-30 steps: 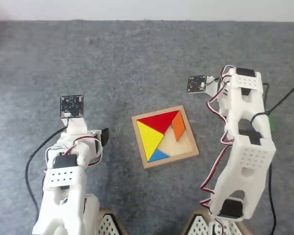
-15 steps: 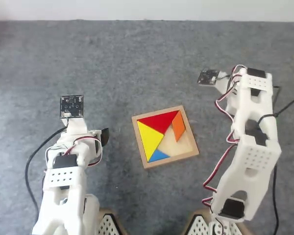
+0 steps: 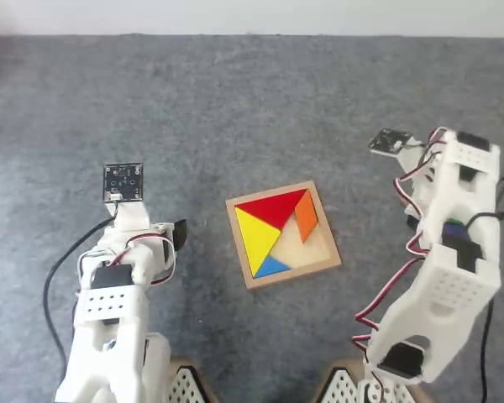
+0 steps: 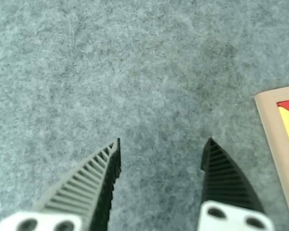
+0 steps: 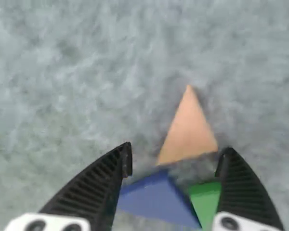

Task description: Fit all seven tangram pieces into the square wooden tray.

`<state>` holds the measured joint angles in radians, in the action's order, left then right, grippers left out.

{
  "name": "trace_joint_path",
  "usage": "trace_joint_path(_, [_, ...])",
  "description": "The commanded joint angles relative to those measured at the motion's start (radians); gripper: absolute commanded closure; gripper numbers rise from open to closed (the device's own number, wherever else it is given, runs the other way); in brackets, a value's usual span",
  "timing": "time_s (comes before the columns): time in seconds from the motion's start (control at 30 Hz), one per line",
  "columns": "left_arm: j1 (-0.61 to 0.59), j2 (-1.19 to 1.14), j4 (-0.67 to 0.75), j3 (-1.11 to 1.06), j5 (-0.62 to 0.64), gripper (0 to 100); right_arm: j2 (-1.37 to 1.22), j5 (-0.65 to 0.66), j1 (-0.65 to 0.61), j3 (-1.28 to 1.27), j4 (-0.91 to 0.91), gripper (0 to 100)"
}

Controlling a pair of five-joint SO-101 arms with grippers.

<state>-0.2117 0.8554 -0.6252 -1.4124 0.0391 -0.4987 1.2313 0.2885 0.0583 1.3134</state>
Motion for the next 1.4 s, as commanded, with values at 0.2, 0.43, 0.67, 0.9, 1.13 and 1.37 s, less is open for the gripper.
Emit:
trace_joint_path(0.2, [0.0,0.011,0.021,0.004,-0.008,73,0.004,-0.186,0.01,-0.032,-0.217,80.2])
trace_joint_path(0.43, [0.003,0.009,0.021,0.004,-0.008,73,0.044,-0.189,-0.016,-0.032,-0.249,91.6])
trace_joint_path(0.67, [0.003,0.008,0.021,0.004,-0.008,73,0.038,0.009,-0.059,-0.032,-0.243,72.3])
trace_joint_path(0.9, [0.003,0.006,0.021,0.004,-0.008,73,0.039,0.052,-0.081,-0.031,-0.282,68.4])
trace_joint_path(1.13, [0.003,0.006,0.021,0.004,-0.008,73,0.001,0.052,-0.085,-0.035,-0.294,73.4])
trace_joint_path(1.37, [0.002,0.006,0.021,0.004,-0.008,73,-0.008,0.046,-0.076,-0.035,-0.294,97.9])
